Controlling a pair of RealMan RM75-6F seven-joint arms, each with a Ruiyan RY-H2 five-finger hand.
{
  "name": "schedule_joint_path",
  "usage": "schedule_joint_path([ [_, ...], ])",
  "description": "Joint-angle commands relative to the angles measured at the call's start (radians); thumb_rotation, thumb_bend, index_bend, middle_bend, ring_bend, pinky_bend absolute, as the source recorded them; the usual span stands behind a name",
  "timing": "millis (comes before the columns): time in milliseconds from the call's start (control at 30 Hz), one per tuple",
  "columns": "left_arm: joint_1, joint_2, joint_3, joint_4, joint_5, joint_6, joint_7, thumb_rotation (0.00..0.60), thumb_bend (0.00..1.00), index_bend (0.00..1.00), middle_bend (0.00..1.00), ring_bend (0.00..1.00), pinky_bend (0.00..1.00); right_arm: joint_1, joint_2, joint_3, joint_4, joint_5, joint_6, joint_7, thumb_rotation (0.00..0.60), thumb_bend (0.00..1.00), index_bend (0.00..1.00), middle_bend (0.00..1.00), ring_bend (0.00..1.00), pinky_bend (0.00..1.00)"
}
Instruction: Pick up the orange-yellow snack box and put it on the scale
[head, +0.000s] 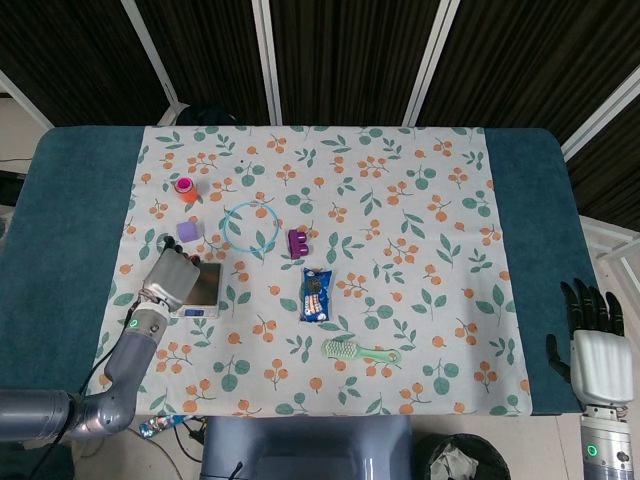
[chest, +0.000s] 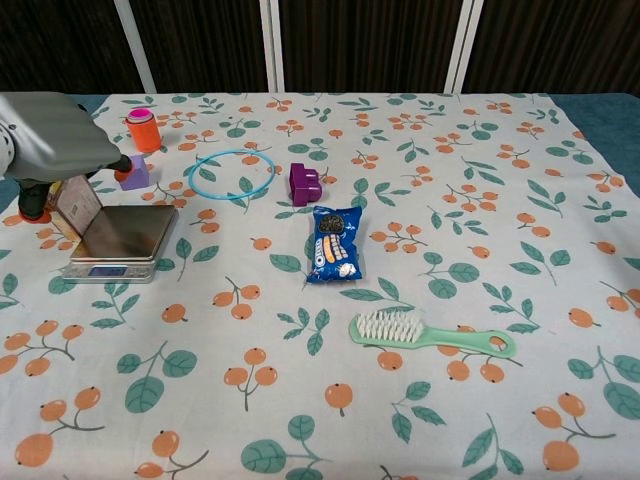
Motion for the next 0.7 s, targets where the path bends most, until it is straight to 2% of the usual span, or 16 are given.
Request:
schedule_joint_path([
  [33, -0.012, -0.016, -0.005, 0.002, -0.015, 0.010, 0.003, 0.600, 0.43, 0.22, 0.71, 0.24, 0.18, 0.000, 0.000, 0.000, 0.000, 0.001, 0.000, 0.000, 0.600, 0.51, 0.03, 0.07, 0.06, 0.03],
  [233, -0.039, -0.054, -0.029, 0.010, -0.056, 0.041, 0.009, 0.600, 0.42, 0.21, 0.69, 0.24, 0.18, 0.002, -0.002, -0.002, 0.001, 0.001, -0.006, -0.003, 0.600, 0.51, 0.03, 0.07, 0.06, 0.03],
  [433, -0.065, -0.094, -0.041, 0.023, -0.103, 0.043, 0.019, 0.600, 0.38, 0.21, 0.61, 0.24, 0.16, 0.002, -0.002, 0.000, 0.002, 0.004, -0.006, -0.005, 0.600, 0.51, 0.03, 0.07, 0.06, 0.03],
  [533, -0.077, -0.113, -0.046, 0.027, -0.127, 0.044, 0.022, 0.600, 0.31, 0.20, 0.54, 0.22, 0.13, 0.003, -0.002, 0.000, 0.002, 0.005, -0.007, -0.004, 0.600, 0.51, 0.03, 0.07, 0.06, 0.03],
  [700, -0.095, -0.134, -0.057, 0.025, -0.173, 0.060, 0.029, 0.600, 0.15, 0.14, 0.34, 0.12, 0.06, 0.002, 0.000, 0.001, 0.002, 0.005, -0.006, -0.002, 0.600, 0.51, 0.03, 0.07, 0.06, 0.03],
])
